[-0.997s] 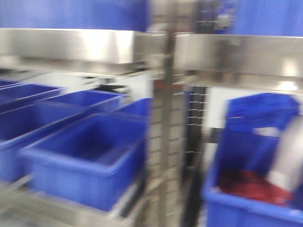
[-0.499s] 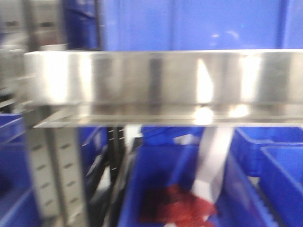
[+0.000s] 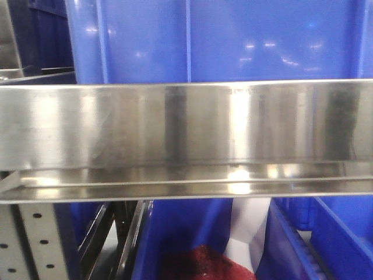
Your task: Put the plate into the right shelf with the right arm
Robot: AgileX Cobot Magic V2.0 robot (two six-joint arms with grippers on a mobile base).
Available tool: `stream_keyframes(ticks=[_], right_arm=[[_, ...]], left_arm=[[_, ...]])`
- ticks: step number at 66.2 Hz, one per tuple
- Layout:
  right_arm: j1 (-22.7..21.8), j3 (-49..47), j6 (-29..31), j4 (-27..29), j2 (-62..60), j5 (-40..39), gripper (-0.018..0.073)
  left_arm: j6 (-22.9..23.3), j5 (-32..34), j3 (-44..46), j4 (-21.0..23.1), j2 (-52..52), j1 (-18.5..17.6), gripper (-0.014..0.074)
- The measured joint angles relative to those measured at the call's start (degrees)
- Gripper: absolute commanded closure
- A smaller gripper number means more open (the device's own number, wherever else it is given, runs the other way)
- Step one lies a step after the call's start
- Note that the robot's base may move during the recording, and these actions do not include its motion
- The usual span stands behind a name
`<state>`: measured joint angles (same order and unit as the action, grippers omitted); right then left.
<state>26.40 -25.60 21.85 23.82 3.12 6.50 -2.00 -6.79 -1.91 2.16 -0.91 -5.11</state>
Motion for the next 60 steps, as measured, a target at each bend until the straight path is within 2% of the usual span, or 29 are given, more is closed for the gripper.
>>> stream_keyframes(ticks=[60], right_arm=[[0.0,0.0,0.0,0.0,0.0,-0.5,0.049]], left_arm=[[0.0,0.0,0.0,0.0,0.0,0.0,0.0643]])
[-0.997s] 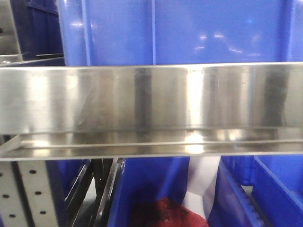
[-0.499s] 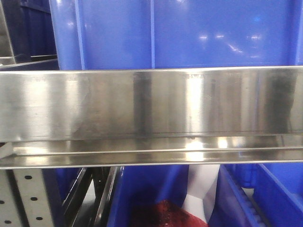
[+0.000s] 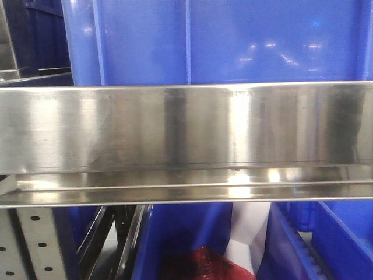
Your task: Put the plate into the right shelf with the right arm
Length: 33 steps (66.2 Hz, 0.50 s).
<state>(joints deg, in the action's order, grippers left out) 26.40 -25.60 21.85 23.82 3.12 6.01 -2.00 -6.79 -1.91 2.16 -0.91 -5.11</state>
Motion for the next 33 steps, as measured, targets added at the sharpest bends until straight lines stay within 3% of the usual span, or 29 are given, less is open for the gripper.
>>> stream_keyframes(ticks=[20,33], right_arm=[[0.0,-0.1,0.0,0.0,0.0,-2.5,0.049],[0.0,-7.4,0.0,0.0,4.7,0.9,0.049]], left_arm=[[0.0,0.0,0.0,0.0,0.0,0.0,0.0643],[0.0,0.0,0.0,0.0,0.0,0.0,0.0643]])
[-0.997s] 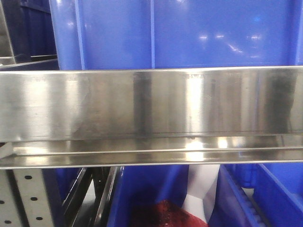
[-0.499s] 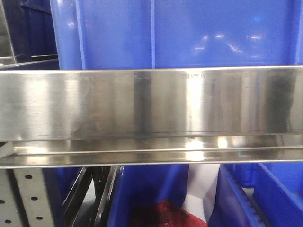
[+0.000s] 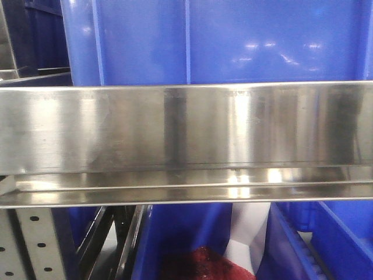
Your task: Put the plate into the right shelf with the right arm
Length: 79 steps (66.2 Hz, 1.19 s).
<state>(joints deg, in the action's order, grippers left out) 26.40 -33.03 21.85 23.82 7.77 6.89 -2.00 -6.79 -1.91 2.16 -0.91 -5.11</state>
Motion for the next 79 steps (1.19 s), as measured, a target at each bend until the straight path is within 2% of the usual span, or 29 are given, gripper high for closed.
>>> stream_keyframes(ticks=[13,35,54,61,73,79], right_arm=[[0.0,-11.7,0.0,1.0,14.6,4.5,0.049],[0.0,-29.3,-0.1,2.8,41.7,4.7,0.049],[-1.1,-34.8,0.0,2.8,57.0,0.9,0.0468],[-1.6,-35.1,0.0,2.9,60.1,0.5,0.0319],[-1.8,-35.1,-0.1,2.9,63.0,0.7,-0.0078],[-1.8,-35.1,-0.1,3.0,63.1,0.9,-0.0069]], left_arm=[[0.0,0.0,0.0,0.0,0.0,0.0,0.0643],[0.0,0.0,0.0,0.0,0.0,0.0,0.0643],[0.0,0.0,0.0,0.0,0.0,0.0,0.0643],[0.0,0.0,0.0,0.0,0.0,0.0,0.0643],[0.0,0.0,0.0,0.0,0.0,0.0,0.0643],[0.0,0.0,0.0,0.0,0.0,0.0,0.0643]])
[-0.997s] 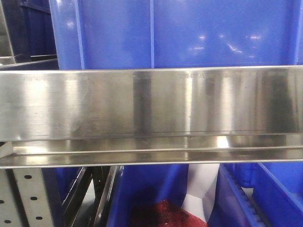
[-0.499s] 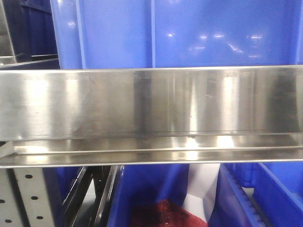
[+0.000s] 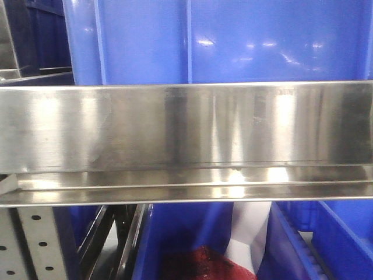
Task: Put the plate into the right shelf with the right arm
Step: 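Lower the plate into the blue bin and open the right gripper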
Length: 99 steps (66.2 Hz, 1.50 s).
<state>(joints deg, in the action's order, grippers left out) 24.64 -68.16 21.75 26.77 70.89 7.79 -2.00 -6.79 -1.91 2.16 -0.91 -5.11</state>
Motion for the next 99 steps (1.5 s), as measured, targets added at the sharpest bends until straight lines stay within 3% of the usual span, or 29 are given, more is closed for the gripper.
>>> stream_keyframes(ticks=[20,28,35,40,52,88,99], right_arm=[[-0.2,0.0,0.0,0.1,-5.1,5.5,-0.0041],[-1.8,0.0,-0.1,0.1,-10.3,12.9,0.013],[-3.7,0.0,-0.1,0.1,-15.2,19.8,0.0394],[-4.8,0.0,-0.1,0.0,-18.2,24.4,0.0519],[-5.5,-0.1,-0.1,-0.1,-24.0,30.1,0.0504],[-5.5,-0.5,-0.1,-0.1,-26.1,30.5,0.0504],[-7.4,3.4,-0.2,-3.1,-28.0,24.1,0.0504]], left_arm=[[0.0,0.0,0.0,0.0,0.0,0.0,0.0643],[0.0,0.0,0.0,0.0,0.0,0.0,0.0643],[0.0,0.0,0.0,0.0,0.0,0.0,0.0643],[0.0,0.0,0.0,0.0,0.0,0.0,0.0643],[0.0,0.0,0.0,0.0,0.0,0.0,0.0643],[0.0,0.0,0.0,0.0,0.0,0.0,0.0643],[0.0,0.0,0.0,0.0,0.0,0.0,0.0643]])
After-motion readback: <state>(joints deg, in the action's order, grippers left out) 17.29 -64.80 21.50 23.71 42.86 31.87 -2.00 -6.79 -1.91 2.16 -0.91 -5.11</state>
